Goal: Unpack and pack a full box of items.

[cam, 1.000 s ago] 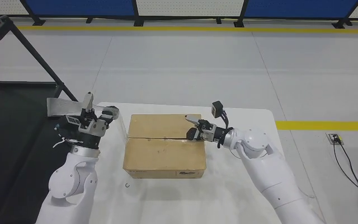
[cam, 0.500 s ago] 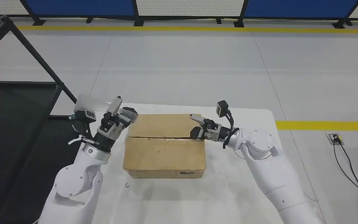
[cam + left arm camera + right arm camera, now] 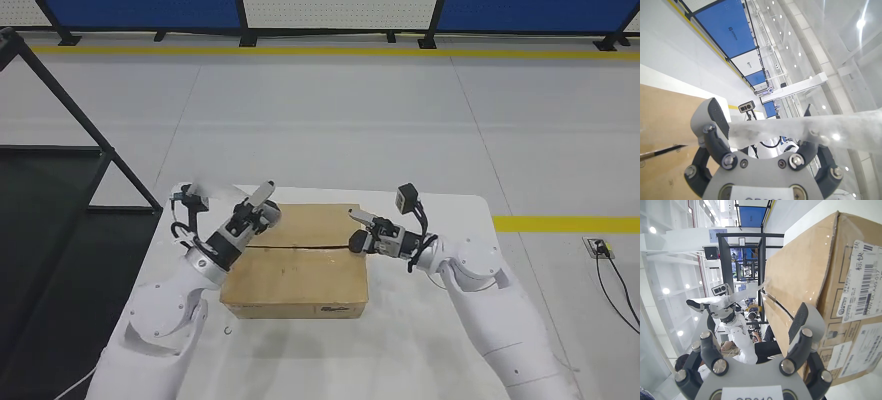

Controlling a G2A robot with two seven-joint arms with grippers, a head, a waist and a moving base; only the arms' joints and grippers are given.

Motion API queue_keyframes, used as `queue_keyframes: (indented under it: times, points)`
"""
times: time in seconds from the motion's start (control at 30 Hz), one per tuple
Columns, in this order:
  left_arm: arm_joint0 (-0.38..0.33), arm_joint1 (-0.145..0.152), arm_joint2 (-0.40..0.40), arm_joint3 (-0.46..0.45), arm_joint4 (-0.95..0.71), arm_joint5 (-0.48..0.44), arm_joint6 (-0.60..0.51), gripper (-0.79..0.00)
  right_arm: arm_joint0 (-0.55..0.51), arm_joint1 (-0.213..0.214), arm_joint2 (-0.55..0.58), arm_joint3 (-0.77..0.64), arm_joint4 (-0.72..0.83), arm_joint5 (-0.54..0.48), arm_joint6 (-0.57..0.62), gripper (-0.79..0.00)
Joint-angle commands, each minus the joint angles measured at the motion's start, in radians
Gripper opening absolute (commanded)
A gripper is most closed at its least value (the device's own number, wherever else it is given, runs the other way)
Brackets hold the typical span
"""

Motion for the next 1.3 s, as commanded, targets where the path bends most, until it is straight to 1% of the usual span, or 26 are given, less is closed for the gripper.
queue_keyframes:
  times: [0.0, 0.13, 0.23, 0.33, 0.43, 0.53, 0.73, 0.83, 0.9, 1.0, 1.07, 1.13, 1.27]
  points:
    - [-0.004, -0.001, 0.012, 0.006, 0.01, -0.002, 0.005, 0.0, -0.001, 0.001, -0.001, 0.001, 0.0, 0.001, 0.003, 0.0]
    - [-0.007, -0.004, 0.023, 0.01, 0.012, -0.01, 0.013, 0.0, 0.002, 0.002, -0.005, 0.01, 0.004, -0.001, 0.005, 0.0]
    - [-0.005, -0.006, 0.019, 0.001, -0.004, -0.033, 0.028, 0.0, 0.008, 0.002, -0.009, 0.019, 0.009, -0.004, 0.008, 0.0]
    - [0.008, -0.009, 0.0, -0.035, -0.121, -0.062, 0.021, 0.0, 0.016, 0.001, -0.014, 0.027, 0.027, -0.01, 0.024, 0.0]
    - [0.025, -0.011, -0.034, -0.075, -0.244, -0.091, 0.02, 0.0, 0.027, -0.003, -0.023, 0.049, 0.074, -0.021, 0.073, 0.0]
    - [0.042, -0.013, -0.057, -0.111, -0.325, -0.114, 0.028, 0.0, 0.045, -0.009, -0.044, 0.079, 0.104, -0.033, 0.116, 0.0]
    - [0.063, -0.018, -0.07, -0.146, -0.413, -0.135, 0.052, 0.0, 0.075, -0.027, -0.072, 0.151, 0.221, -0.088, 0.211, 0.0]
    - [0.063, -0.02, -0.066, -0.148, -0.423, -0.133, 0.056, 0.0, 0.083, -0.036, -0.092, 0.174, 0.244, -0.115, 0.219, 0.0]
    - [0.061, -0.022, -0.058, -0.144, -0.422, -0.135, 0.063, 0.0, 0.086, -0.041, -0.102, 0.175, 0.24, -0.169, 0.209, 0.0]
    - [0.055, -0.024, -0.045, -0.136, -0.419, -0.127, 0.063, 0.0, 0.075, -0.038, -0.112, 0.143, 0.132, -0.297, 0.128, 0.0]
    - [0.052, -0.025, -0.038, -0.133, -0.413, -0.125, 0.063, 0.0, 0.058, -0.031, -0.097, 0.115, 0.095, -0.339, 0.097, 0.0]
    - [0.05, -0.026, -0.033, -0.131, -0.409, -0.127, 0.064, 0.0, 0.036, -0.022, -0.073, 0.077, 0.067, -0.346, 0.063, 0.0]
    - [0.048, -0.029, -0.025, -0.131, -0.409, -0.127, 0.068, 0.0, -0.021, -0.007, -0.039, -0.017, 0.044, -0.308, 0.03, 0.0]
